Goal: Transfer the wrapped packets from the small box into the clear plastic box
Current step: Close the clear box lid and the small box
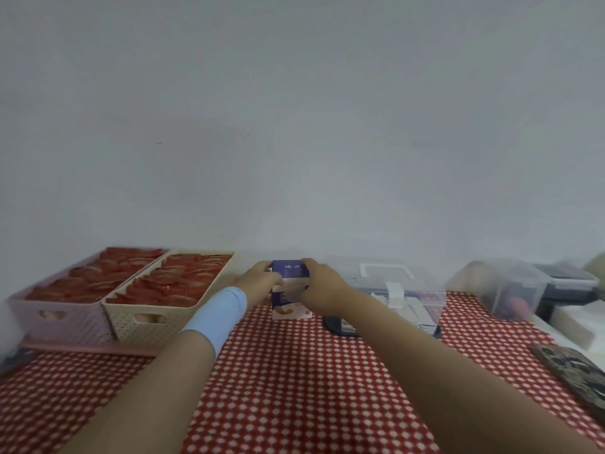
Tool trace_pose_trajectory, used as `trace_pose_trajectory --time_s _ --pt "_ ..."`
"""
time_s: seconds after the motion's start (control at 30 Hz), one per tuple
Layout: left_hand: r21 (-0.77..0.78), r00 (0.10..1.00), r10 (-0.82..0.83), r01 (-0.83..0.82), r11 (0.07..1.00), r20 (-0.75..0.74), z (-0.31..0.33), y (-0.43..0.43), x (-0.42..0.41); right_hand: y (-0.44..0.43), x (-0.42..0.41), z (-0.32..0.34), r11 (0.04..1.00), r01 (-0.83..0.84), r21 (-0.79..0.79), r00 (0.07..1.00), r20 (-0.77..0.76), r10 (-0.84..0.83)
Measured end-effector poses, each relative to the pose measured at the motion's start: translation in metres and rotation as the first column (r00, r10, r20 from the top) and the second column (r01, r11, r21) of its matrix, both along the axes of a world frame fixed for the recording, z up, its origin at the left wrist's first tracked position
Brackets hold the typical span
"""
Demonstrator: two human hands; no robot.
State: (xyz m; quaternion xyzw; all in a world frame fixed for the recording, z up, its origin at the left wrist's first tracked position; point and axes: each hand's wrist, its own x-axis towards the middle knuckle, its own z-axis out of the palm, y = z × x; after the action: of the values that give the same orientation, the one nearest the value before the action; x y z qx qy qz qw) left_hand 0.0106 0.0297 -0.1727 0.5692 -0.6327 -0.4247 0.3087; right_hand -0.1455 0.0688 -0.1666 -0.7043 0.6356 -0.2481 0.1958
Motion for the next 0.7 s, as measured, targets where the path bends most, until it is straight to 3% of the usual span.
trace_pose_trajectory --time_s 0.1,0.2,0.4,0.7 --pt "-0.027 0.994 0.020 -0.023 0.999 -0.108 0.019 0.032 -0.004 0.015 -0.006 0.011 0.998 -0.030 -0.055 0.999 -0.024 0.029" --pt "-0.108 0.973 0.034 -0.060 0.992 -0.229 0.030 0.044 -0.010 0.037 -0.015 0.021 0.991 -0.011 -0.137 0.997 0.073 0.022" --pt "-0.300 0.987 0.007 -0.056 0.952 -0.161 0.055 0.079 -0.049 0.086 -0.049 0.040 0.933 0.140 -0.332 0.972 0.227 -0.066" --pt "-0.393 0.959 -0.206 0.117 0.912 -0.193 0.066 0.144 -0.163 0.176 -0.140 0.036 0.841 0.430 -0.327 0.851 0.459 -0.257"
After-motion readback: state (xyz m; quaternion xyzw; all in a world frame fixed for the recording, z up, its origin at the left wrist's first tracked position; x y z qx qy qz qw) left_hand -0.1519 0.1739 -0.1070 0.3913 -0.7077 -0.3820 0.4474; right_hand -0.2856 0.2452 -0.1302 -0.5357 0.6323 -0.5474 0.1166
